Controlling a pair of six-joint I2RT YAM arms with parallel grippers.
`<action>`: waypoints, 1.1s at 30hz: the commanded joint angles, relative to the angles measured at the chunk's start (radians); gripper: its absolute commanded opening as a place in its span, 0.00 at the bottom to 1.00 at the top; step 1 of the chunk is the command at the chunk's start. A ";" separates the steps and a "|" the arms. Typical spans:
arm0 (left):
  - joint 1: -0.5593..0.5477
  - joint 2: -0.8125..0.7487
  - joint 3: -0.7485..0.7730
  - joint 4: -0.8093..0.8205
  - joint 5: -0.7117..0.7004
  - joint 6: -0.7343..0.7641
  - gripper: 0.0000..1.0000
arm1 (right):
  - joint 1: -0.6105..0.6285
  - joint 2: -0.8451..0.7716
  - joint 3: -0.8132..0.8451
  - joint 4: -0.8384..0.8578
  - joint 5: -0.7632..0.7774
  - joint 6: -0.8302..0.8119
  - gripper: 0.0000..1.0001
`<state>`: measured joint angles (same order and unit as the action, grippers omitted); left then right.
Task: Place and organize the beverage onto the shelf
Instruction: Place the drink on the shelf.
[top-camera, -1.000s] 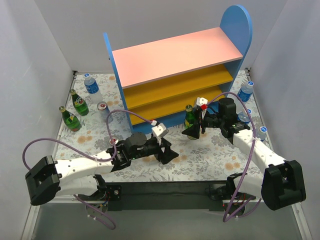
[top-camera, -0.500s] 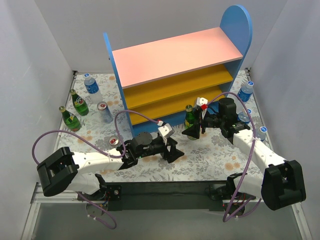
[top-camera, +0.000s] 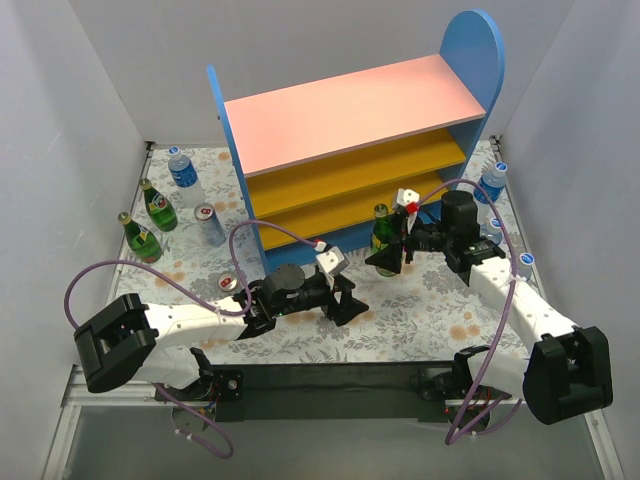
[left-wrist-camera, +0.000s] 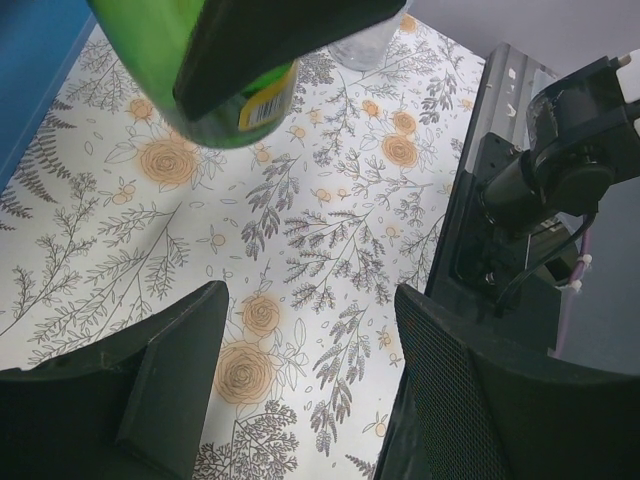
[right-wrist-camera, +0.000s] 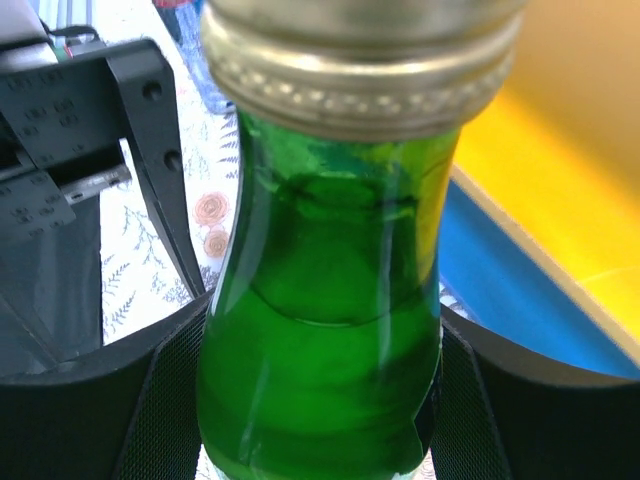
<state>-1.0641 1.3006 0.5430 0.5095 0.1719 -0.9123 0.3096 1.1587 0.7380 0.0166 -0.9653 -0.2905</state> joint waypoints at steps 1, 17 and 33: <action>-0.004 -0.014 0.008 0.009 -0.023 0.003 0.66 | -0.017 -0.060 0.132 0.059 -0.058 0.028 0.01; -0.004 0.072 0.135 0.081 -0.048 -0.028 0.65 | -0.049 -0.041 0.435 -0.167 -0.056 0.024 0.01; -0.004 0.295 0.360 0.248 -0.069 -0.010 0.61 | -0.079 -0.013 0.693 -0.296 -0.059 0.036 0.01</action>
<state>-1.0641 1.6016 0.8524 0.6926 0.1345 -0.9382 0.2405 1.1645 1.3075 -0.3565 -0.9810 -0.2646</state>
